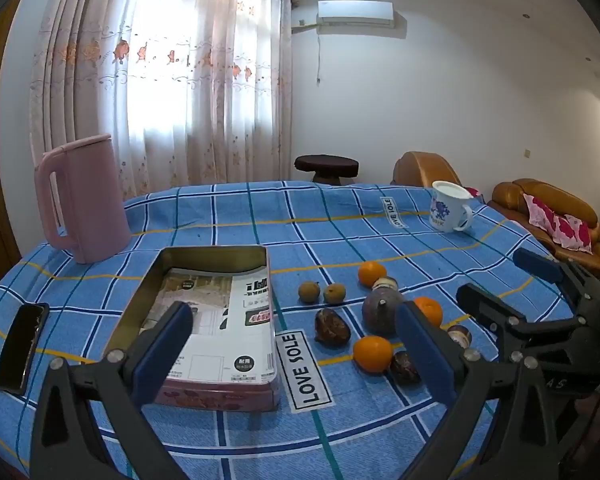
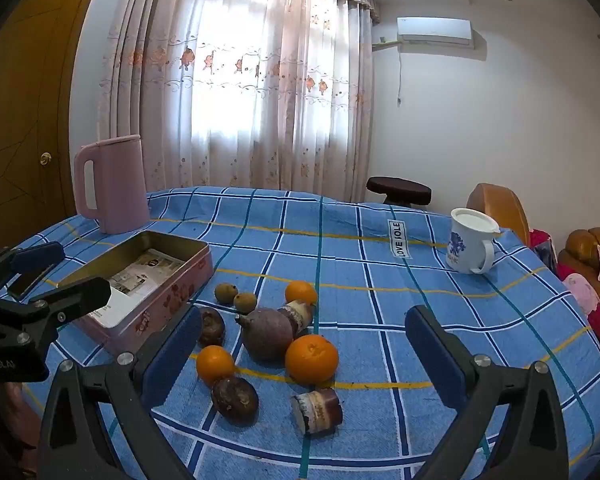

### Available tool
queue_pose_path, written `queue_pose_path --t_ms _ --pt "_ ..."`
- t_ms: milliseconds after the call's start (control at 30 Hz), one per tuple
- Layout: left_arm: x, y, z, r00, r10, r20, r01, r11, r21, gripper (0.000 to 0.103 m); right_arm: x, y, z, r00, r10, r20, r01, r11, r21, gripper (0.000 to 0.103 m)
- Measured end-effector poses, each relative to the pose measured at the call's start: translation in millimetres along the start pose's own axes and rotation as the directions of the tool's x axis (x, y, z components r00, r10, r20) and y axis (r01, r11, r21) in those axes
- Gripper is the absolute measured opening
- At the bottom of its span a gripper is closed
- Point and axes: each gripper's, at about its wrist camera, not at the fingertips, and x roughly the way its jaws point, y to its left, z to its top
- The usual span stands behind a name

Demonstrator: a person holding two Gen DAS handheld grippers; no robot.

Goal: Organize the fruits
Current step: 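Move both tools toward the fruit cluster beside the pink tin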

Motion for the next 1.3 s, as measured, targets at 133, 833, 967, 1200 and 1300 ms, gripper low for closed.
queue_pose_path --t_ms 133,833,967,1200,1300 --pt "-0.1 -0.7 -0.3 1.000 0.000 -0.001 0.000 1.000 0.001 0.103 0.3 -0.2 -1.9 1.000 0.001 -0.005 -0.001 1.000 0.002 0.102" --pt "5.2 -3.4 -12.1 1.000 0.000 -0.003 0.000 1.000 0.002 0.103 1.7 1.2 -8.0 1.000 0.002 -0.017 -0.002 1.000 0.008 0.102" --pt "5.6 -3.3 -9.9 1.000 0.000 -0.003 0.000 1.000 0.005 0.103 2.1 0.5 -9.4 1.000 0.001 -0.020 -0.001 1.000 0.008 0.102" --pt "16.3 -6.2 -19.5 0.998 -0.006 -0.056 0.007 1.000 0.028 0.103 5.5 -18.4 -18.6 0.999 -0.023 -0.027 0.024 0.999 0.038 0.102" --pt "23.3 -12.1 -27.2 0.997 -0.020 -0.076 0.023 0.999 0.040 0.103 8.8 -33.0 -28.2 0.998 -0.037 -0.045 0.040 0.997 0.066 0.102"
